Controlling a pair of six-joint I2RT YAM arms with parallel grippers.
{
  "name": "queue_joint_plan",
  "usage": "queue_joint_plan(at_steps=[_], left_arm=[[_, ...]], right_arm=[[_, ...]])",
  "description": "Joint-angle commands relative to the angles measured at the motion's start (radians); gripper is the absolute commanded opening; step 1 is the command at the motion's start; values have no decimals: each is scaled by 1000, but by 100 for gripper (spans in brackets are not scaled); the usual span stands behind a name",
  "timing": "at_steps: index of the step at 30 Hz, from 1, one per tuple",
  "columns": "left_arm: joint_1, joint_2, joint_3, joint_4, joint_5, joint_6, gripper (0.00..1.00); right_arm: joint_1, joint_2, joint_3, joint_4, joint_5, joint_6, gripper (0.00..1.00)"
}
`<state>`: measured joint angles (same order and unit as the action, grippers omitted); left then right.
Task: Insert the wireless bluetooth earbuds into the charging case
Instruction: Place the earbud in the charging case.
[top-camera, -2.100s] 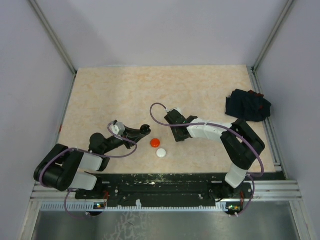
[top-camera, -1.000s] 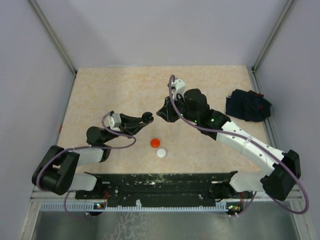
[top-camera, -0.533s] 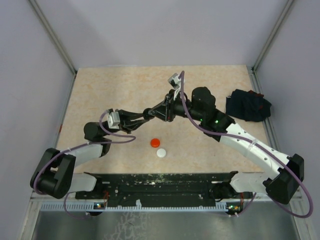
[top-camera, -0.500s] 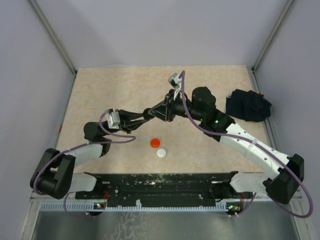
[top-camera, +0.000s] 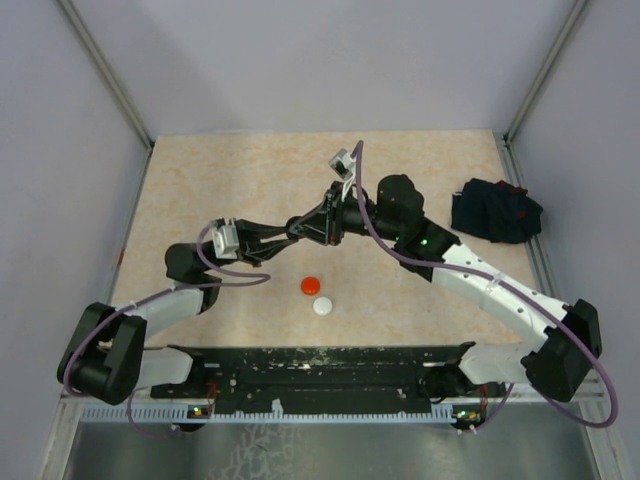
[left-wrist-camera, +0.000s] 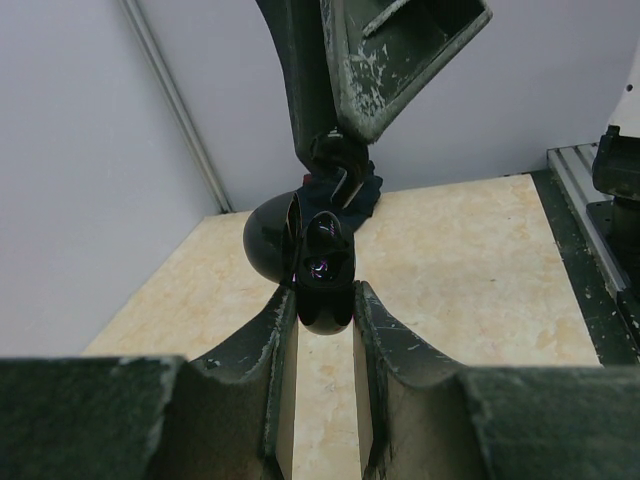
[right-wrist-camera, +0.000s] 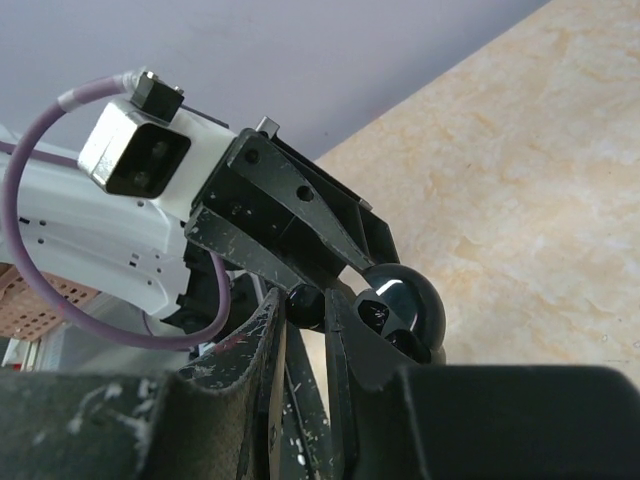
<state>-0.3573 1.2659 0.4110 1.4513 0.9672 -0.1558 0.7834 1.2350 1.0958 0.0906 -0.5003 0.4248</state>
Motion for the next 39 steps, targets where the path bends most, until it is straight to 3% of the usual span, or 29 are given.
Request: queue_joint_plan(at_steps=[1,21,39], left_arm=[[4,-14,20,52,6,-28,0],[5,-14,11,96,-17,-72,0],[5,-35,-8,72,-81,-56,0]], right_arm=[[8,9,-5,87,-26,25,13],[8,42,-17,114,-34,67,12],[8,34,-5,-16,50,37,11]])
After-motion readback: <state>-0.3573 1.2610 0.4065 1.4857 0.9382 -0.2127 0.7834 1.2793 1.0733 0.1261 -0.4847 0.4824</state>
